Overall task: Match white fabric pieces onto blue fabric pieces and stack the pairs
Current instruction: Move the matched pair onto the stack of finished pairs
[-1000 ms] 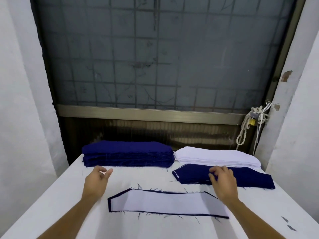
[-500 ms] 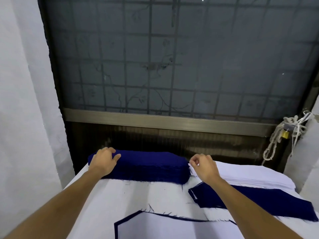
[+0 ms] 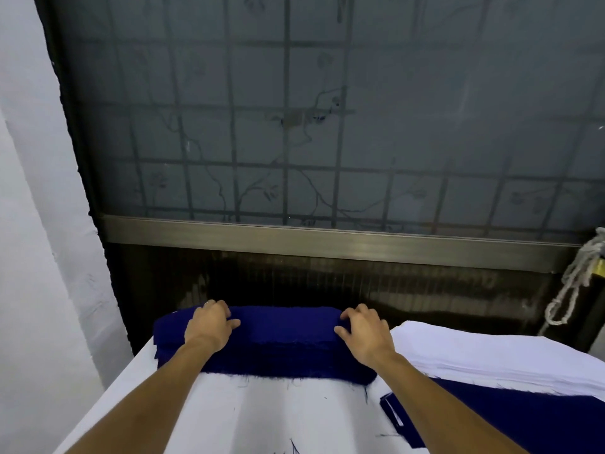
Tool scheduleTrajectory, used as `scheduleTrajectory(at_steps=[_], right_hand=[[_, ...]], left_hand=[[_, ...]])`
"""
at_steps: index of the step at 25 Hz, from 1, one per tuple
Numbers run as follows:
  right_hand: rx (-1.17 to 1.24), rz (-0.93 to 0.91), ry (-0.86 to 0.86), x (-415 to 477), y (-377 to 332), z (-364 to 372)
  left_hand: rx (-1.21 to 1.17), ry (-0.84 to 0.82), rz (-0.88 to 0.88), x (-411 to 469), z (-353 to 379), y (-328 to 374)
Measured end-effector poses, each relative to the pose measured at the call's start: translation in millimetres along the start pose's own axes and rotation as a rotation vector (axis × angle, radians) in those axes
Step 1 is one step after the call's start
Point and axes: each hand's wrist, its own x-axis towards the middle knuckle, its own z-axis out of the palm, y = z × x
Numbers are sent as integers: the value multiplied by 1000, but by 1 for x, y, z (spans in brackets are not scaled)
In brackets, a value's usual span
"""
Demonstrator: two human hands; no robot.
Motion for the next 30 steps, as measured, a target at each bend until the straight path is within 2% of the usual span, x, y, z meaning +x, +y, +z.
scheduleTrajectory(at_steps=[3,9,15,18,23,25,28,30], right_hand=[[-19,-6,54,6,3,9],[-104,-138,79,13,-11,15],[-74,-312,73,17,-39,18],[-60,-389,48,18,-58,19],[-100,-431,6,22,-92,20],[-157,-422,-6,20,-98,20],[-161,-435,36,17,-102,20],[-93,-443,90,16,-100,15]], left_hand=[[-27,-42,33,4,4,0],[130,-50,354,1,1,-18],[180,-80,553,-1,-4,-12],[183,-111,544,-3,-9,1],[169,-274,426,-13,-13,28],[206,-231,425,-17,-12,32],[247,-37,523,-21,-14,36],[149,47,581,-25,-25,39]])
